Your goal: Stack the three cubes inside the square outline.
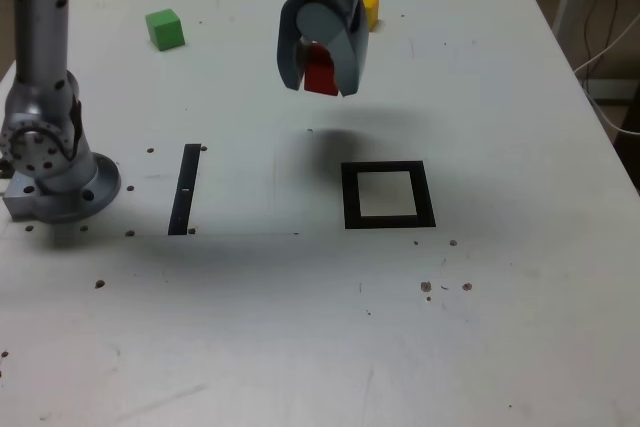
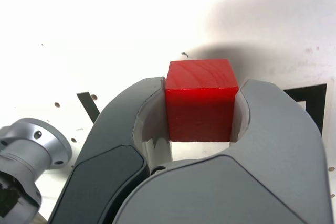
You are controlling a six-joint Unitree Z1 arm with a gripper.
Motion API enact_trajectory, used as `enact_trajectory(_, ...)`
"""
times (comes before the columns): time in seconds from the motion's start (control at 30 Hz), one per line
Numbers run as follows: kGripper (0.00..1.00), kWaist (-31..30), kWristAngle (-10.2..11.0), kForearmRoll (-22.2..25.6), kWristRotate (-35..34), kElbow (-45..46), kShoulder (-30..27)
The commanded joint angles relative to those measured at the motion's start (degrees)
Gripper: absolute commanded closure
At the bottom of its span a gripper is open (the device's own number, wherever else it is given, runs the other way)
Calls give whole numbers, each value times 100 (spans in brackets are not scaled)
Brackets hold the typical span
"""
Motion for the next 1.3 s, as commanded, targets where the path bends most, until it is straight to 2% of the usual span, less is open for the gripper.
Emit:
enact_trajectory(0.0, 61, -175, -13, -44, -107, 48, -66)
enact_trajectory(0.3, 61, -1023, -78, -267, -697, 192, -26)
enact_trajectory(0.6, 61, -1640, -200, -311, -1038, -121, 249)
enact_trajectory(1.27, 61, -1747, -419, -793, -1010, -96, 853)
